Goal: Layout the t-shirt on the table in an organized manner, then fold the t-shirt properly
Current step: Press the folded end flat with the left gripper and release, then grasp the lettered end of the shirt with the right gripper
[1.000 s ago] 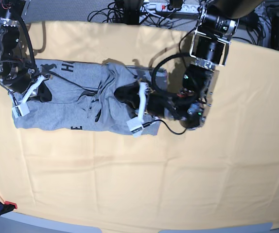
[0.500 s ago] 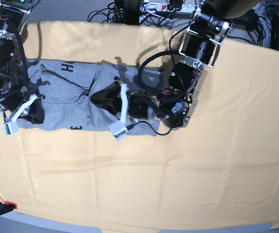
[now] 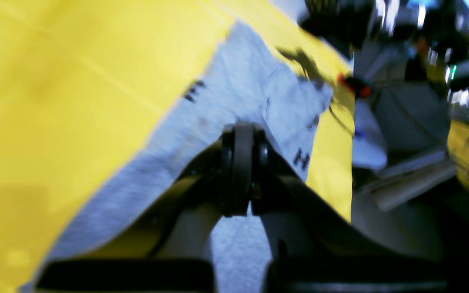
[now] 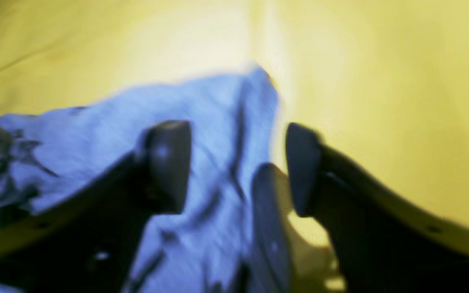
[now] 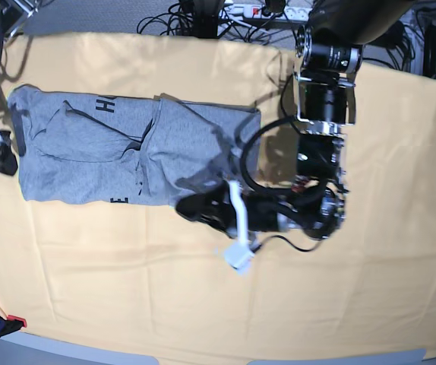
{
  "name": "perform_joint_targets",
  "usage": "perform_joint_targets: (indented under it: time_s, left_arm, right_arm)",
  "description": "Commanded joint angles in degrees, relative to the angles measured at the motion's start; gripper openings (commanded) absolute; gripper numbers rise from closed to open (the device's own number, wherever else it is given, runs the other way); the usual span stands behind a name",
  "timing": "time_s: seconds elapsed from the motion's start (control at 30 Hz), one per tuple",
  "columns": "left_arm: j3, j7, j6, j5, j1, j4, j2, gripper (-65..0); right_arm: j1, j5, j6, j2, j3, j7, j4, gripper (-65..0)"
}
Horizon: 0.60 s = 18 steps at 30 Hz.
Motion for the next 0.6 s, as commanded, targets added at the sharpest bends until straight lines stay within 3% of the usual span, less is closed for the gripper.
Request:
perform_joint_targets:
  time_s: [0.0, 0.37, 0.57]
  left_arm:
    - [-1.1, -1.1, -0.3, -2.8, -2.0, 1.0, -0.4, -65.0]
    - [-3.6, 0.8, -0.3, -9.6, -1.7, 1.0, -12.5, -65.0]
    - [-3.6, 0.8, -0.3, -15.2, -1.7, 1.0, -18.4, -65.0]
  right_arm:
    - [-0.2, 1.7, -0.3, 1.8, 0.9, 1.6, 0.8, -22.5]
    - [-6.4, 2.7, -4.0, 1.9, -0.2, 1.6, 0.7, -22.6]
    - [-6.8, 4.5, -3.4, 1.9, -4.7, 1.4, -4.2, -22.6]
